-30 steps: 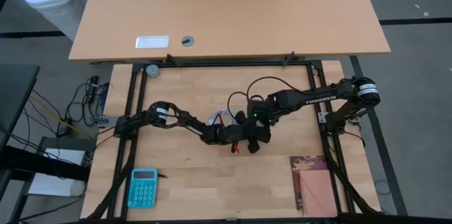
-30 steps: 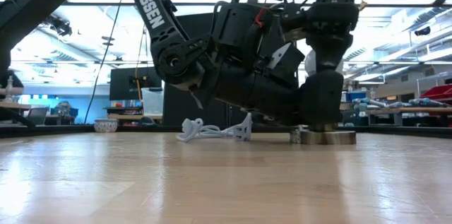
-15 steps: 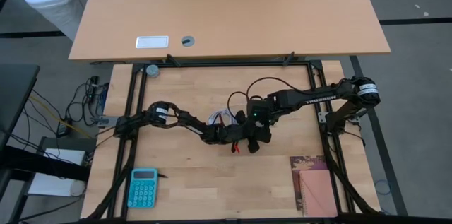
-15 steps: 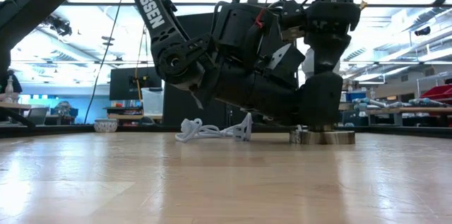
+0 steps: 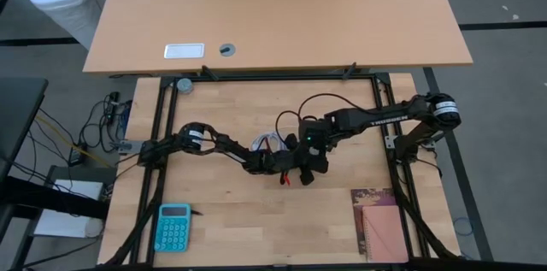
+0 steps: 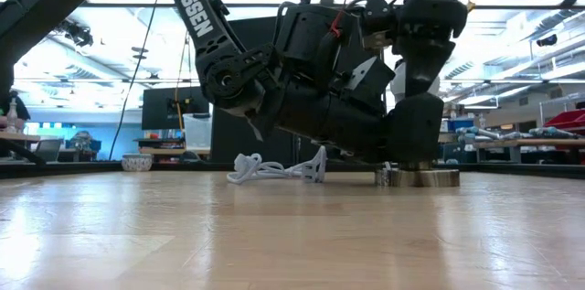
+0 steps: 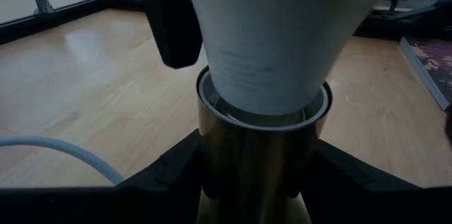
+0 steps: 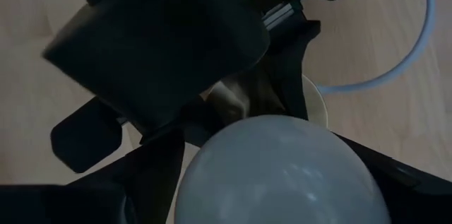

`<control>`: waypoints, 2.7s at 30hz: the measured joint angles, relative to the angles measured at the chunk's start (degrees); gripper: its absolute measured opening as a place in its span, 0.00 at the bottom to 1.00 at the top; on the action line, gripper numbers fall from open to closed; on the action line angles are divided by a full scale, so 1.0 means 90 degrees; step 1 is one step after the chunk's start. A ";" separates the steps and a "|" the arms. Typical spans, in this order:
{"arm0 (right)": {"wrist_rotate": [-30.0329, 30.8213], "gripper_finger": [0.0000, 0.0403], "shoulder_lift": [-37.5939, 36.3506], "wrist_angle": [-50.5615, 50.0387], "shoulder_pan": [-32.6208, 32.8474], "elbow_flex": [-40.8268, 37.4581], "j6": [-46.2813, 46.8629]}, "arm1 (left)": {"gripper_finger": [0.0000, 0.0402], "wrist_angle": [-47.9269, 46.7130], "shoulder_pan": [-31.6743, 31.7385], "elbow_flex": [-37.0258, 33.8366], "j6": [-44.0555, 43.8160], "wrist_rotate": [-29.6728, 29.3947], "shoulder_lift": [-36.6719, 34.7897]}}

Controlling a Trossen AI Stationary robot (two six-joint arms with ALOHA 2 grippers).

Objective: Screw lightbulb
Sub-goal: Insert the white lightbulb into the lamp socket

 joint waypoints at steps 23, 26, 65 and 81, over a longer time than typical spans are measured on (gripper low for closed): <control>0.0027 0.82 -0.0473 -0.0086 -0.0002 0.0005 -0.0134 | 0.49 -0.0047 -0.0002 0.0005 -0.0010 0.0093 -0.0007; 0.0123 0.82 -0.0497 -0.0204 -0.0005 0.0005 -0.0133 | 0.49 -0.0047 -0.0002 0.0005 -0.0010 0.0093 -0.0007; 0.2660 0.78 -0.2441 0.0358 0.1806 -0.1513 0.1660 | 0.49 -0.0483 0.0012 0.0019 0.0039 0.0911 -0.0027; 0.4161 0.77 -0.2461 0.1137 0.3437 -0.2363 0.4037 | 0.49 0.0044 -0.0306 -0.0293 0.0539 0.0977 -0.0023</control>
